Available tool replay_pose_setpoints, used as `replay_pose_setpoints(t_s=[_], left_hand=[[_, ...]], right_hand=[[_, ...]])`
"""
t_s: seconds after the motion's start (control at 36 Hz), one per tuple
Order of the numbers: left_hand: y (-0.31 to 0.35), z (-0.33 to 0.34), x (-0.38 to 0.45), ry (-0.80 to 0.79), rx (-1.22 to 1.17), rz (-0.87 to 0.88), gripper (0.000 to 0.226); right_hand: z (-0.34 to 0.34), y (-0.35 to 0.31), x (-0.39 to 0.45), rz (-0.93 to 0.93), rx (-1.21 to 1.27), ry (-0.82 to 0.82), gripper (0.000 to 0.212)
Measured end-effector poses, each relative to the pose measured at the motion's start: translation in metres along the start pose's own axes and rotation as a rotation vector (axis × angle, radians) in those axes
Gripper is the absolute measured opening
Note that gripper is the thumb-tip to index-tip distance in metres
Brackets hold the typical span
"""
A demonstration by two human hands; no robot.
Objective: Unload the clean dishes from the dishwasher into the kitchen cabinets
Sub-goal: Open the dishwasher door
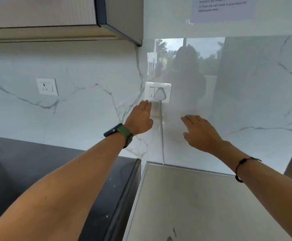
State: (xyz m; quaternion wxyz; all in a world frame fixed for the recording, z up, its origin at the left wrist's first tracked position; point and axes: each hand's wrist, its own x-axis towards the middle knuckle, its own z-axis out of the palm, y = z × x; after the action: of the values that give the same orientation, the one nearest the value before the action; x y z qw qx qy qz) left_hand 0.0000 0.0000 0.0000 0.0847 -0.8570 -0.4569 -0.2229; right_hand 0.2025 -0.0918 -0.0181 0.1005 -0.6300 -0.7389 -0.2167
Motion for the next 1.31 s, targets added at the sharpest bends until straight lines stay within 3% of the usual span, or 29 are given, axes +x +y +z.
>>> replay_pose_setpoints(t_s=[0.31,0.67,0.81,1.11,1.31], left_hand=[[-0.03,0.028,0.105,0.037,-0.057,0.065,0.073],[-0.041,0.044,0.128,0.1,-0.054,0.1,0.069],[-0.036,0.045,0.111,0.126,-0.121,0.08,0.068],[-0.02,0.053,0.021,-0.055,-0.173,0.076,0.07],[0.001,0.043,-0.038,-0.077,-0.209,0.1,0.068]], right_hand=[[0.053,0.022,0.028,0.063,0.054,-0.003,0.053],[0.074,0.038,0.025,0.088,0.035,-0.024,0.056],[0.071,0.031,0.028,0.093,0.053,-0.015,0.054],[0.037,0.002,0.015,0.131,0.053,-0.007,0.054],[0.022,-0.026,-0.03,0.174,0.078,-0.013,0.054]])
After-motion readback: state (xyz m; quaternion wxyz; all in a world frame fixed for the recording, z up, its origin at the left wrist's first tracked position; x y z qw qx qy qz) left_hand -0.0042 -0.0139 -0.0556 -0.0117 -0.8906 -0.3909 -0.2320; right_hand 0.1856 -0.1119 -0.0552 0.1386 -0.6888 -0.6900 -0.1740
